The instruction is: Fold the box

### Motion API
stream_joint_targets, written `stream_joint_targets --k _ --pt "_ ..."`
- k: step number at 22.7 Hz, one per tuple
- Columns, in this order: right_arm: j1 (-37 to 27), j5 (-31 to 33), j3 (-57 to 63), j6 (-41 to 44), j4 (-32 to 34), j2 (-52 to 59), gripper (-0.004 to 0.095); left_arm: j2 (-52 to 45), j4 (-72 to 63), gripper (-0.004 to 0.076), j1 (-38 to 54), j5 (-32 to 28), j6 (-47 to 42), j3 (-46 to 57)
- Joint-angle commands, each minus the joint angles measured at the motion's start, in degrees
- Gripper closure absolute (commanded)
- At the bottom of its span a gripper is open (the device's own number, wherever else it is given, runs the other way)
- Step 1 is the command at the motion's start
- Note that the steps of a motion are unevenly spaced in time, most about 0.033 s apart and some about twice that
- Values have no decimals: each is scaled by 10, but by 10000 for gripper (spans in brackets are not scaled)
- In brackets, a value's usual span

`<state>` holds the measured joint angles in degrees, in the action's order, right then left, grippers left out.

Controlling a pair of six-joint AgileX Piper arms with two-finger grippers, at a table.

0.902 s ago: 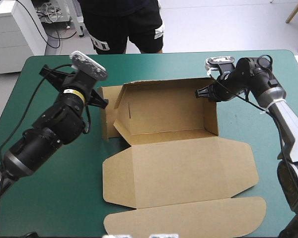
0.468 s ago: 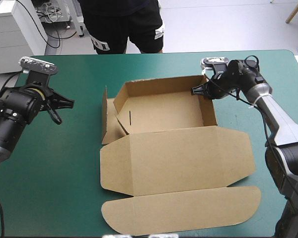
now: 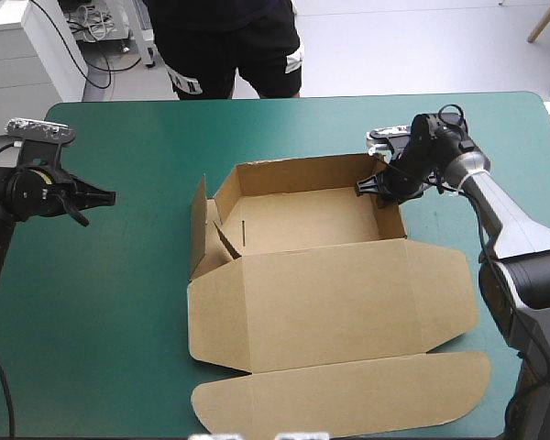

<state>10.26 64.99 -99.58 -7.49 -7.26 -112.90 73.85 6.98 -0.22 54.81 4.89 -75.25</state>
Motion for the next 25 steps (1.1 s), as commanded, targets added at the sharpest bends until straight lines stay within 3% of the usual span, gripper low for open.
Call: stream_joint_targets --k 1,12,17,20,25 --pt "0 17 -51 -1 2 34 454 -18 -4 721 3 -22 3 -18" --pt "0 20 -106 29 53 121 451 -18 -11 721 13 -5 5 -18" --pt "0 20 -65 29 53 199 451 -18 -131 721 101 5 44 -18" --pt "0 20 -16 29 45 204 452 -18 -213 723 129 12 80 -18" --pt "0 11 19 19 12 153 452 -18 -232 732 129 19 80 -18"
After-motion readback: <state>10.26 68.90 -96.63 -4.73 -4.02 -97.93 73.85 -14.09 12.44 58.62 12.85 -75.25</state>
